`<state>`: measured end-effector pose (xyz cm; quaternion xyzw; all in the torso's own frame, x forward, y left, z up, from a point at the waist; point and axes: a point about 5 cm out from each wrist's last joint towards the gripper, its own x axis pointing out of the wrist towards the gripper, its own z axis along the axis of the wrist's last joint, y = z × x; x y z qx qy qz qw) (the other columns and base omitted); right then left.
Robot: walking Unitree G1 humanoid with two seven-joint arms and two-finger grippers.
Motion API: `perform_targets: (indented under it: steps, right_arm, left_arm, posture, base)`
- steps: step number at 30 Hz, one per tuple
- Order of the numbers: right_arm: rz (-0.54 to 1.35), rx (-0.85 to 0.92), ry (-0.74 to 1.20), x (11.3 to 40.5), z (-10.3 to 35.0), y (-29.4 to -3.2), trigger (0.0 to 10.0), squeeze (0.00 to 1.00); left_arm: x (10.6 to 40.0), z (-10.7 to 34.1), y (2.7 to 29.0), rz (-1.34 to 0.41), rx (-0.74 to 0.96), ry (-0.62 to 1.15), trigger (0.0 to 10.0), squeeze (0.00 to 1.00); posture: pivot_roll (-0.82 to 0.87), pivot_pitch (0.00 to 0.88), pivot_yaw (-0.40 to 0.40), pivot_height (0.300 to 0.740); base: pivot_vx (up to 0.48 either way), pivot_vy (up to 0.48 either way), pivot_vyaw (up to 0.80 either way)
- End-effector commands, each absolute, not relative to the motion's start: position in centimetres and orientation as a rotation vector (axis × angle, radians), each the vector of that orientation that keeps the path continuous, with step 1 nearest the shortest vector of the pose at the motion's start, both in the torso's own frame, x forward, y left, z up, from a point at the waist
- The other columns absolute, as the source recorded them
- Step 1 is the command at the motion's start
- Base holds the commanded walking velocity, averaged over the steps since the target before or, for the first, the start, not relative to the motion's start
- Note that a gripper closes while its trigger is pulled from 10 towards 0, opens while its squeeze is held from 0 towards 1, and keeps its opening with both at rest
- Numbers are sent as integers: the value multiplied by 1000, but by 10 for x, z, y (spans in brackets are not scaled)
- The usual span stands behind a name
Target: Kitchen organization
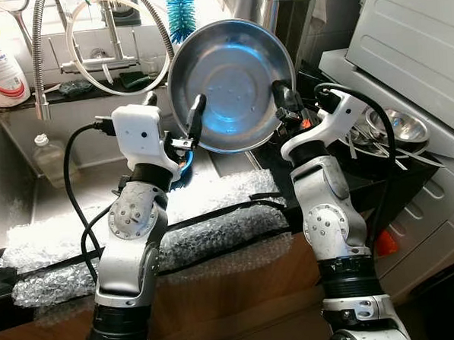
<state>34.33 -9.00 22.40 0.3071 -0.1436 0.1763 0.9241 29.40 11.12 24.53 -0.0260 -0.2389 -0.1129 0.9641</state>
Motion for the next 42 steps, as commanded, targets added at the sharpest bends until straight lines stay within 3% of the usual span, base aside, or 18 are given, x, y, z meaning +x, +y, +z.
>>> perform_targets:
  steps: [1,5,6,7,8,9,10,11,42]
  right_arm:
    - [387,656,-308,339,227,-84,10000,0]
    - [405,653,-311,338,227,-82,10000,0]
    - [410,644,-313,337,228,-81,10000,0]
    - [415,637,-315,337,228,-80,10000,0]
    - [417,637,-315,337,228,-80,10000,0]
    - [417,637,-315,336,228,-80,10000,0]
    - [419,635,-315,336,228,-79,10000,0]
    - [420,635,-314,336,228,-79,10000,0]
    - [440,595,-310,335,226,-74,10000,0]
  left_arm:
    - [295,245,108,-229,-39,-486,10000,0]
    - [296,245,110,-205,-26,-486,10000,0]
    - [297,245,111,-197,-32,-483,9569,0]
    - [297,244,112,-192,-38,-480,5922,0]
    - [297,244,112,-192,-38,-479,4784,0]
    - [297,244,112,-192,-36,-479,4784,0]
    - [298,244,112,-192,-35,-479,510,0]
    - [298,244,111,-192,-33,-479,0,0]
    - [298,246,110,-179,-36,-487,0,0]
  posture:
    - [-54,0,-74,740]
    - [-51,0,-73,740]
    - [-52,0,-71,740]
    - [-53,0,-72,740]
    - [-53,0,-72,740]
    - [-53,0,-72,740]
    - [-51,0,-72,740]
    - [-51,0,-72,740]
    - [-49,0,-70,740]
  base:
    - [0,0,0]
    - [0,0,0]
    - [0,0,0]
    - [0,0,0]
    - [0,0,0]
    - [0,0,0]
    - [0,0,0]
    - [0,0,0]
    - [0,0,0]
